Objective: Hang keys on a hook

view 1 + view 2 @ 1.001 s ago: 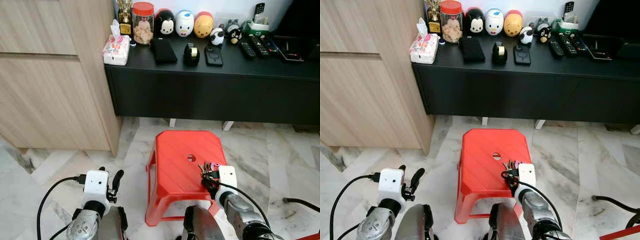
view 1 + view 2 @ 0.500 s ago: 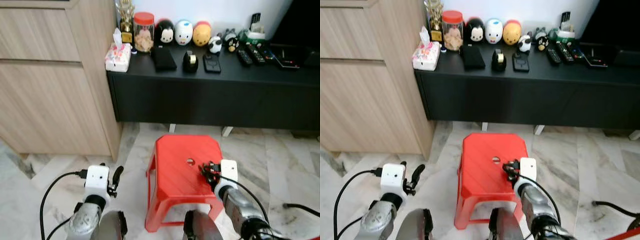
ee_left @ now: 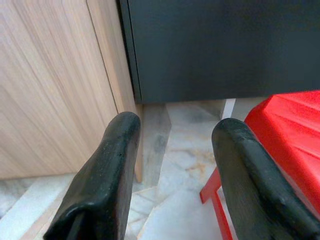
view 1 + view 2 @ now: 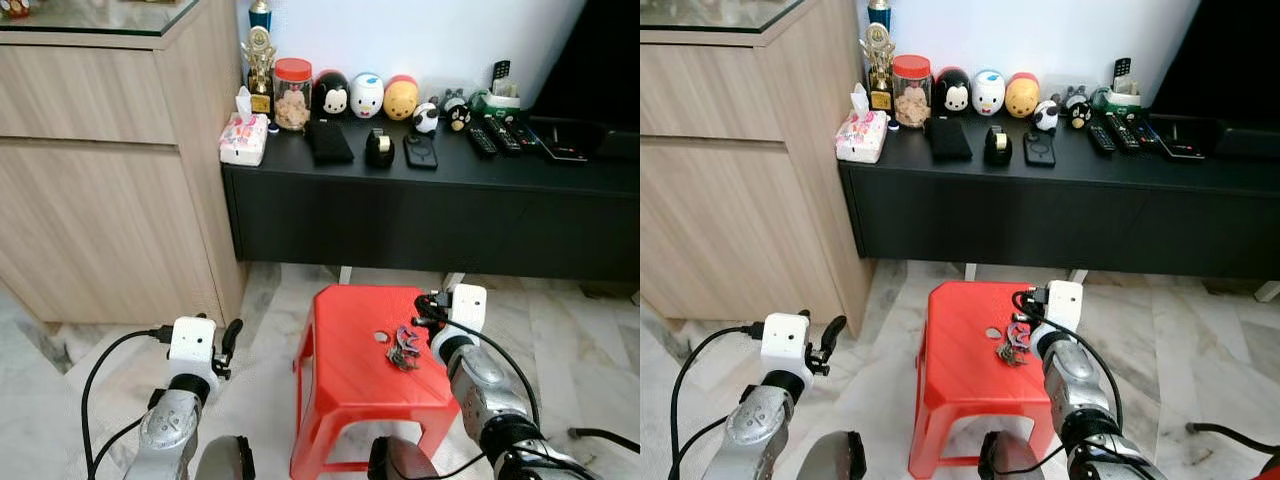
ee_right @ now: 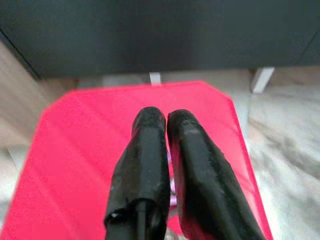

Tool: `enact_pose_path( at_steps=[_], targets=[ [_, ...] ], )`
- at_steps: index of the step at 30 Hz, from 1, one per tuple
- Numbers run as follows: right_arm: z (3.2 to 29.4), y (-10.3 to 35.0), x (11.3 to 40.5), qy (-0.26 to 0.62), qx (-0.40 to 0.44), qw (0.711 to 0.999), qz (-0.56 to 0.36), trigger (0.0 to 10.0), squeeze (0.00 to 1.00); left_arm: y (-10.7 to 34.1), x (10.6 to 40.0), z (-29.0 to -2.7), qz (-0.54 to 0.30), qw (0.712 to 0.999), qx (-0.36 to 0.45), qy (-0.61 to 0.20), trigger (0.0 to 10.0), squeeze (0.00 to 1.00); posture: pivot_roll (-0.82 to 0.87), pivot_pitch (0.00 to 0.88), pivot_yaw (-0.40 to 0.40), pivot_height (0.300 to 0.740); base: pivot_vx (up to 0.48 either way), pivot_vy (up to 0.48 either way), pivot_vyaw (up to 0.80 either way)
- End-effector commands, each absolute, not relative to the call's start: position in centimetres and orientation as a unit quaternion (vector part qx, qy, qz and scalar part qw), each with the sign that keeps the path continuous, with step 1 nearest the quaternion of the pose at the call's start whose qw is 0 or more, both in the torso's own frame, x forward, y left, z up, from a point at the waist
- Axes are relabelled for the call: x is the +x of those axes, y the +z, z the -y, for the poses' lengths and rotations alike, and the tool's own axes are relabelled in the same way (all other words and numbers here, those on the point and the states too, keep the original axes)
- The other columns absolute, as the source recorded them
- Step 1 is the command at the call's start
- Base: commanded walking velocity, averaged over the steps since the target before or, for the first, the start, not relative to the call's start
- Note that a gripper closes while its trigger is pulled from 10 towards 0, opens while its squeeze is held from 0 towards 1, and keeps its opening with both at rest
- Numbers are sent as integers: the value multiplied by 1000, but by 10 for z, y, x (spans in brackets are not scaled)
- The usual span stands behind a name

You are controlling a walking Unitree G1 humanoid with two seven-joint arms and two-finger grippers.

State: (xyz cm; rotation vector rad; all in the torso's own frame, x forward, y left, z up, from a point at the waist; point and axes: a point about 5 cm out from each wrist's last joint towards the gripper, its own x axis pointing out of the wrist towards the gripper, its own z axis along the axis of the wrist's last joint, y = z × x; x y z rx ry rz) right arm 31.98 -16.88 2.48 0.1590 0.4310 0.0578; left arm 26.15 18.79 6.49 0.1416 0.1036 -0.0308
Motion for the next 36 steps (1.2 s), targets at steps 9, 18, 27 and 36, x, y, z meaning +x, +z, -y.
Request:
enact_pose_path(
  at_steps=[9,18,27,36],
  targets=[
    [178,5,306,35,35,957,-287,10000,1000,62,259,-184,-52,996,68,-20,10000,0,23,0,-112,614,0,0,0],
    [187,4,305,23,26,952,-306,10000,1000,57,250,-184,-60,995,76,-26,10000,0,37,18,-112,614,0,0,0],
    [190,2,302,18,38,952,-304,10000,1000,57,237,-186,-69,994,82,-32,10000,0,52,74,-99,614,0,0,0],
    [186,-3,297,23,49,951,-305,10000,1000,65,230,-188,-66,993,91,-36,10000,0,70,127,-83,614,0,0,0]
  ],
)
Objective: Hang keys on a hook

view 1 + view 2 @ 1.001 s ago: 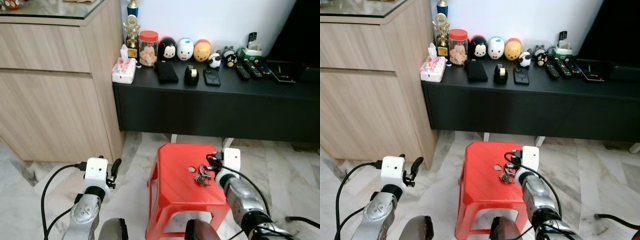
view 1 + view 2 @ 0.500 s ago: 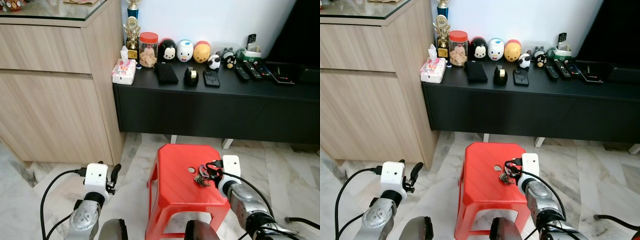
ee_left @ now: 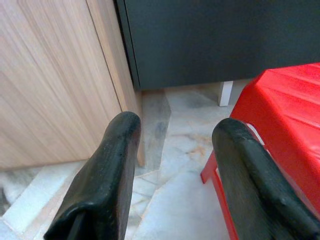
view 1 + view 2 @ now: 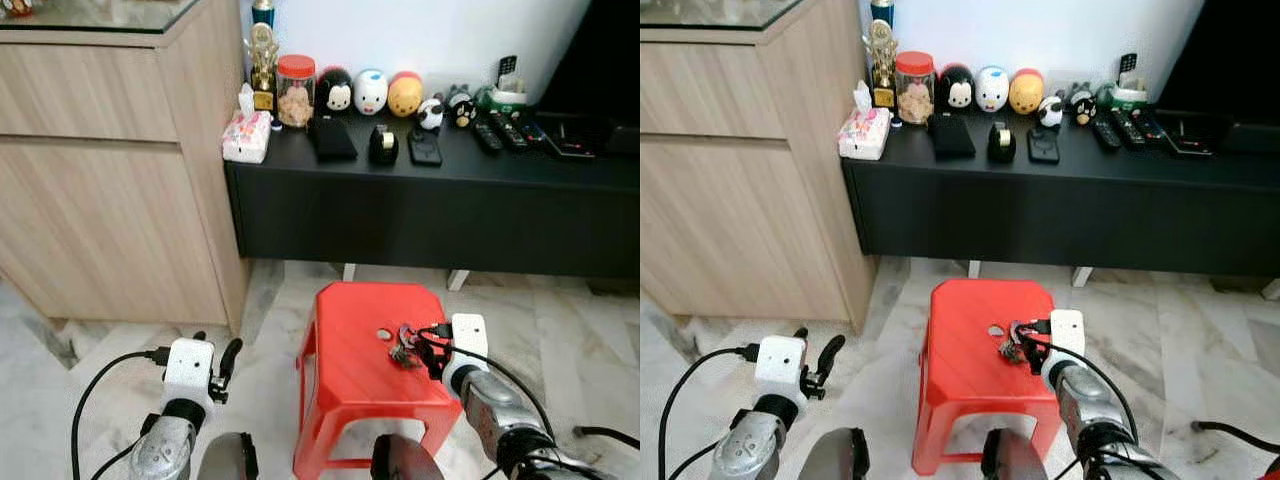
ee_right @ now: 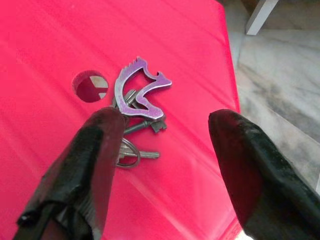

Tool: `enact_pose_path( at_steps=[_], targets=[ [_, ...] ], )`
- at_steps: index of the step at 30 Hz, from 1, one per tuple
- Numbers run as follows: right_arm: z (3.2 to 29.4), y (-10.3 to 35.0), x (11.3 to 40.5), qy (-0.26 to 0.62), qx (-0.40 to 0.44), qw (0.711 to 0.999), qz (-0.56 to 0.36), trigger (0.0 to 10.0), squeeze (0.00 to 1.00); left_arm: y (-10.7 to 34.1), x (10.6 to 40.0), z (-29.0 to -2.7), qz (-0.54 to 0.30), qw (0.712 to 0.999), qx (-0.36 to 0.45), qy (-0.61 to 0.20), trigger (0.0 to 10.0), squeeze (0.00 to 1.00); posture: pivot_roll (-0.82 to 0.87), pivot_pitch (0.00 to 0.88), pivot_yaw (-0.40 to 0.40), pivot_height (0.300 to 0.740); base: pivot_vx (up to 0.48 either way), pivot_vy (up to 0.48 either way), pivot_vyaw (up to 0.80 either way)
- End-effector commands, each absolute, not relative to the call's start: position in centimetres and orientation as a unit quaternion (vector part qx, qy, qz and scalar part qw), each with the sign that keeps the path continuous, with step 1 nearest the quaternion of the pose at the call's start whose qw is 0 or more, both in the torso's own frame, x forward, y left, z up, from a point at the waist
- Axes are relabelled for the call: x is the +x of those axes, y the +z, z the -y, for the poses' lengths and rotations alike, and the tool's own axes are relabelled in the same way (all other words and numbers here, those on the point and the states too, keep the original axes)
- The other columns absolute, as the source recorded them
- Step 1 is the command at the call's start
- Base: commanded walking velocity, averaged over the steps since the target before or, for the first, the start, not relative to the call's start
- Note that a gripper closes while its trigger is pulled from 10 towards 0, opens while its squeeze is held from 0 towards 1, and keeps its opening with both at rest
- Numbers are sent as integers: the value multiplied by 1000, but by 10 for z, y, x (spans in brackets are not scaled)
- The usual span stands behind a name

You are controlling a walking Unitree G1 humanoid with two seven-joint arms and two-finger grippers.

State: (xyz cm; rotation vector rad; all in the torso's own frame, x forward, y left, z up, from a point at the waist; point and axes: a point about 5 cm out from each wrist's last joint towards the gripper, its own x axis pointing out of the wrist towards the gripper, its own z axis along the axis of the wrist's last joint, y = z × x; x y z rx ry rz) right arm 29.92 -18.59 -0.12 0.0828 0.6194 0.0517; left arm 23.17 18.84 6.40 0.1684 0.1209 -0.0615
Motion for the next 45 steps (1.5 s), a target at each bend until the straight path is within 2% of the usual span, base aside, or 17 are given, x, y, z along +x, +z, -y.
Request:
enact_pose_path(
  at_steps=[1,5,6,19,28,29,30,31,32,45],
  targets=[
    [185,-3,298,27,51,951,-304,10000,1000,65,229,-189,-66,993,92,-36,10000,0,69,134,-80,614,0,0,0],
    [179,-1,300,38,51,952,-299,10000,1000,69,225,-188,-65,993,94,-38,10000,0,72,150,-75,614,0,0,0],
    [178,-1,300,40,50,952,-300,10000,0,69,224,-187,-65,993,94,-38,10000,0,74,158,-74,614,0,0,0],
    [176,-4,297,54,47,950,-303,10000,0,72,205,-188,-81,991,96,-34,10000,0,87,216,-73,614,0,0,0],
    [170,0,300,67,59,953,-289,10000,0,72,201,-190,-91,990,98,-34,10000,0,88,226,-66,614,0,0,0],
    [169,0,301,70,61,954,-284,5412,0,72,201,-190,-92,990,98,-34,10000,0,88,225,-65,614,0,0,0],
    [167,1,301,75,66,955,-278,2353,0,72,201,-189,-93,990,98,-35,10000,0,87,221,-63,614,0,0,0],
    [166,1,301,77,67,956,-277,2353,0,72,202,-189,-94,990,98,-35,10000,0,87,221,-63,614,0,0,0],
    [166,1,301,78,68,956,-275,0,0,72,202,-189,-94,990,98,-35,10000,0,87,220,-62,614,0,0,0],
    [160,2,299,95,83,960,-252,0,0,71,206,-189,-97,990,100,-38,10000,0,85,204,-56,614,0,0,0]
  ],
)
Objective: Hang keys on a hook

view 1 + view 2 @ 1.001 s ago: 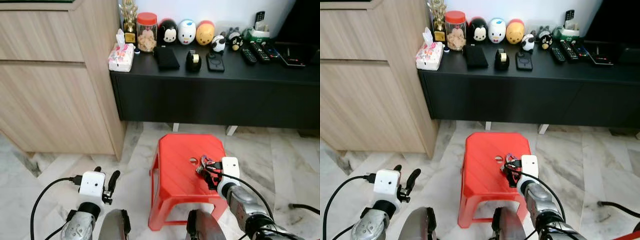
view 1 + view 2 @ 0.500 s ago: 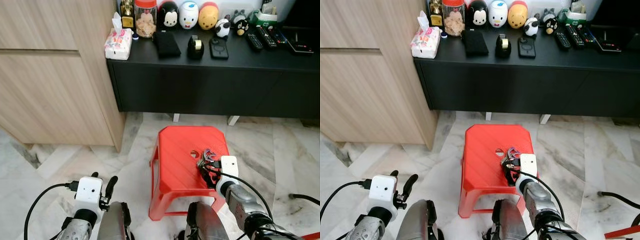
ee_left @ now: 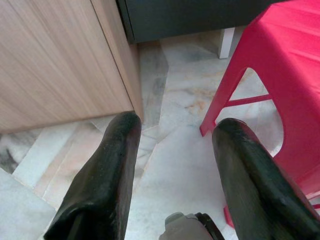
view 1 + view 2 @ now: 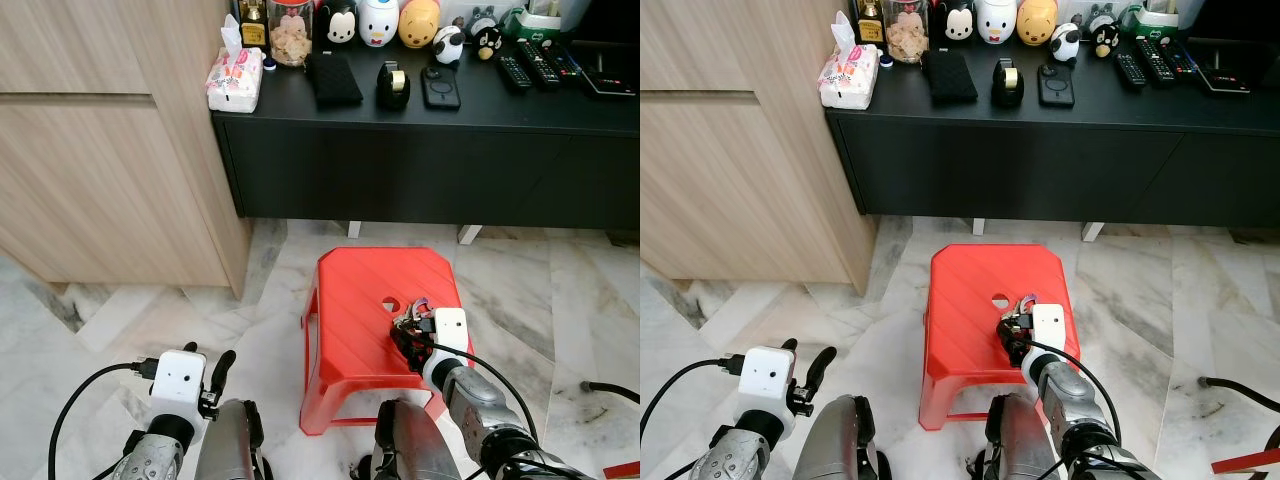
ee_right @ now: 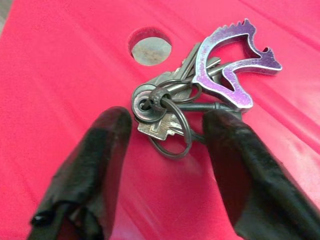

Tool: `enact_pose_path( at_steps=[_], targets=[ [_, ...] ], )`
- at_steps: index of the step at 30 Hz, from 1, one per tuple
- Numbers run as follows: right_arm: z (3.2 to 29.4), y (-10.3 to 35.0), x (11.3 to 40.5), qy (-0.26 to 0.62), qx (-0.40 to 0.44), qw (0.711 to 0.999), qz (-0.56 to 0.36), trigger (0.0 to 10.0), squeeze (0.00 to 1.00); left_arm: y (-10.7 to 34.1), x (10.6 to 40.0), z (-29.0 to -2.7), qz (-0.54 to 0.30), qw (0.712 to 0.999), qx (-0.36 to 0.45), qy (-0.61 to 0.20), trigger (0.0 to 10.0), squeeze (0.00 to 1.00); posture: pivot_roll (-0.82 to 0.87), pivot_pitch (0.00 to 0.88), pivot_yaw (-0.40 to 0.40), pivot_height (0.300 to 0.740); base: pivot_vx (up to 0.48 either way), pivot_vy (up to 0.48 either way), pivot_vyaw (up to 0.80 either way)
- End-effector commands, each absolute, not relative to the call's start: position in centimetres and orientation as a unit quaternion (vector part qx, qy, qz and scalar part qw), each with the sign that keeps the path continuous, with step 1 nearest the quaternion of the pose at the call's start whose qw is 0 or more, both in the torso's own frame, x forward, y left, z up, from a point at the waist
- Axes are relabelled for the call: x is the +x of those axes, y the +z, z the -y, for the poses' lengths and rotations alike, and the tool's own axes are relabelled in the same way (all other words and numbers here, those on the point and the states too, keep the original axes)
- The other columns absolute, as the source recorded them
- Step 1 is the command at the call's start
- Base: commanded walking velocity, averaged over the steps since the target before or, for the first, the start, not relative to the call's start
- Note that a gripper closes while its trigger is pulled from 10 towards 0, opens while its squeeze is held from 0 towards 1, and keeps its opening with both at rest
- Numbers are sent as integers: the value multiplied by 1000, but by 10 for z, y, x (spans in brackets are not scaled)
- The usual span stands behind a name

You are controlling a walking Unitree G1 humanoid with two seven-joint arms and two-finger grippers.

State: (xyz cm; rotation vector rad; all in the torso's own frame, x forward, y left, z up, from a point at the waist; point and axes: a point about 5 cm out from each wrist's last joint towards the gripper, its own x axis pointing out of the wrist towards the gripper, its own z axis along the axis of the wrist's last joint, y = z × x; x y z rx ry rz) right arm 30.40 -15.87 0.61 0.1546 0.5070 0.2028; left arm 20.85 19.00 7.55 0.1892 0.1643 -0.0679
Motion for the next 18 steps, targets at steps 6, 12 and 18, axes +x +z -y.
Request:
enact_pose_path(
  at_steps=[6,12,18],
  targets=[
    [158,5,301,103,85,960,-245,0,0,71,207,-188,-98,989,101,-41,10000,0,85,201,-57,614,0,0,0],
    [155,7,304,107,87,961,-239,0,0,70,208,-188,-99,988,108,-46,10000,0,84,194,-59,614,0,0,0],
    [151,8,305,111,89,961,-237,0,0,68,211,-187,-101,987,111,-49,10000,0,82,179,-60,614,0,0,0]
  ],
)
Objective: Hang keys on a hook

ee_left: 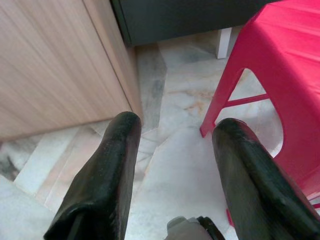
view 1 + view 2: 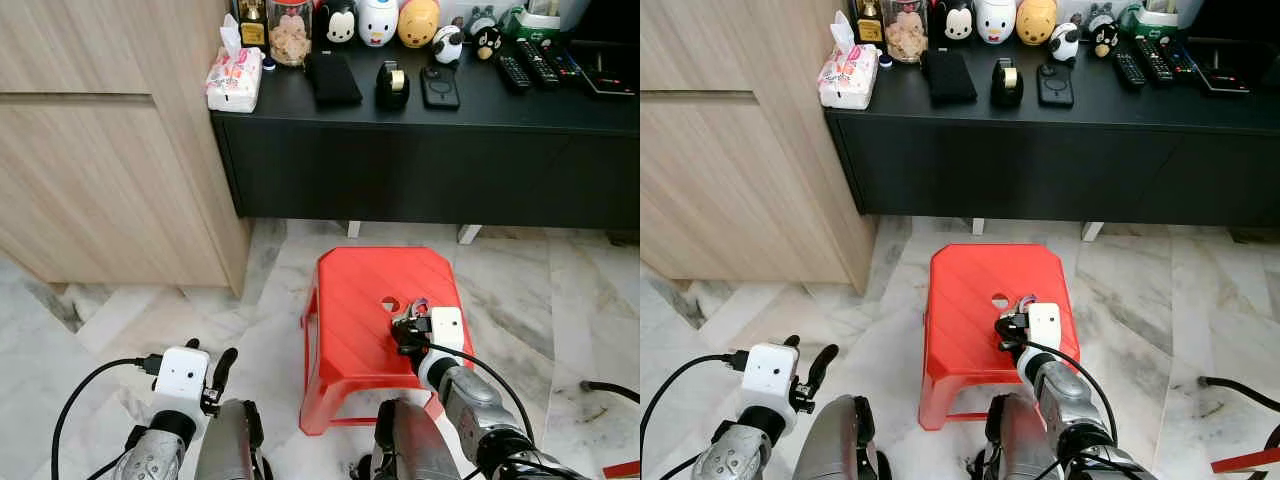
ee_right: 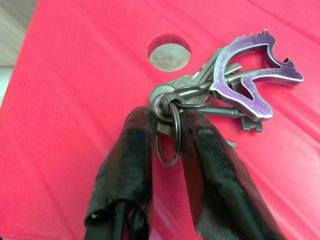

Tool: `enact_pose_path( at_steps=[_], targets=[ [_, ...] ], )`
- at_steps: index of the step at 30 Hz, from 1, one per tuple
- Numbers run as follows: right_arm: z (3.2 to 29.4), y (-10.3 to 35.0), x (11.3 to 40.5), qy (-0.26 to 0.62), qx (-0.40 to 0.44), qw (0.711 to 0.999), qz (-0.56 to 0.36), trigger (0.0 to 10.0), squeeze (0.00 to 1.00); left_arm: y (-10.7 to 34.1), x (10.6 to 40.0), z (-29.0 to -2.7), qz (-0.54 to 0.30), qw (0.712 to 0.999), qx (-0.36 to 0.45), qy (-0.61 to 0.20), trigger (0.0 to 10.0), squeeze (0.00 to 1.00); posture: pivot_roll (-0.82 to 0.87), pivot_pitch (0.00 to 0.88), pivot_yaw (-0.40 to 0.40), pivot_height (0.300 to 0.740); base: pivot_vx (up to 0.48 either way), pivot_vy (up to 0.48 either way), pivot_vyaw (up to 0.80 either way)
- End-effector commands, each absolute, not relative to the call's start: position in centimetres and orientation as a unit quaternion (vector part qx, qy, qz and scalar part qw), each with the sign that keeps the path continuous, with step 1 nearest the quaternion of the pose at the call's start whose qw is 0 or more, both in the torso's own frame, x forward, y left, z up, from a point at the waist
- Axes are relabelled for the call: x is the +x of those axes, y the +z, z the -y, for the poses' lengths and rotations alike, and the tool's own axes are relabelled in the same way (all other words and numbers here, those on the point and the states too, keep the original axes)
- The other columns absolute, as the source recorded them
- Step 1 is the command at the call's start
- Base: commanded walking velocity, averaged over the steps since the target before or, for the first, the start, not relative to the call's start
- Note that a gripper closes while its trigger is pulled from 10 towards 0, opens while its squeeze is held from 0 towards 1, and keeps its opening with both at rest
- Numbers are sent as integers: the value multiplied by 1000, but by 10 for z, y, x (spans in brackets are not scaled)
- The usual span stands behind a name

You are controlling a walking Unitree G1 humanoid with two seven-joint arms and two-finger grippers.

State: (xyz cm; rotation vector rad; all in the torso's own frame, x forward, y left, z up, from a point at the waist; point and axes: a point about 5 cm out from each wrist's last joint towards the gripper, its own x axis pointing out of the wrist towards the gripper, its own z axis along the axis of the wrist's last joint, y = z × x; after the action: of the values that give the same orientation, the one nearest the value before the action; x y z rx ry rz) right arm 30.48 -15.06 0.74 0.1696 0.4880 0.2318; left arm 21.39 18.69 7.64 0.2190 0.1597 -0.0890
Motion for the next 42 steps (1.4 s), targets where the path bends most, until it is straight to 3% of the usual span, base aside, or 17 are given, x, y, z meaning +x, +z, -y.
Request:
enact_pose_path(
  at_steps=[1,14,21,25,30,32,36,37,38,39,40,42],
  targets=[
    [151,8,305,111,90,961,-237,0,0,68,212,-187,-101,988,111,-49,10000,0,82,177,-60,614,0,0,0],
    [154,23,318,95,91,969,-207,0,0,68,229,-188,-92,987,120,-50,10000,0,78,117,-65,614,0,0,0],
    [161,55,337,79,108,983,-126,0,0,70,240,-192,-83,987,126,-47,10000,0,75,65,-66,614,0,0,0],
    [177,85,340,42,135,989,-38,0,0,72,250,-197,-74,987,132,-43,10000,0,62,22,-63,614,0,0,0],
    [190,75,328,-21,111,991,-76,0,0,75,258,-197,-65,988,135,-43,10000,0,53,0,-60,614,0,0,0],
    [190,76,327,-27,120,990,-71,0,0,75,261,-197,-62,988,135,-43,10000,0,52,0,-59,614,0,0,0],
    [202,86,322,-127,137,982,-21,0,0,76,267,-197,-56,988,136,-41,10000,0,50,0,-59,614,0,0,0],
    [203,84,320,-148,154,977,-25,1451,0,77,268,-197,-54,989,135,-40,10000,0,46,0,-59,614,0,0,0],
    [203,84,320,-148,154,977,-25,1451,0,77,268,-197,-54,989,135,-40,10000,0,46,0,-59,614,0,0,0],
    [203,77,319,-165,182,968,-52,4431,0,77,271,-197,-53,989,134,-39,10000,0,48,0,-58,614,0,0,0],
    [202,74,319,-167,192,965,-65,10000,0,76,272,-197,-53,989,135,-39,10000,0,50,0,-59,614,0,0,0],
    [197,65,319,-167,261,946,-99,10000,0,78,276,-195,-45,989,134,-39,10000,0,57,0,-60,614,0,0,0]
  ],
)
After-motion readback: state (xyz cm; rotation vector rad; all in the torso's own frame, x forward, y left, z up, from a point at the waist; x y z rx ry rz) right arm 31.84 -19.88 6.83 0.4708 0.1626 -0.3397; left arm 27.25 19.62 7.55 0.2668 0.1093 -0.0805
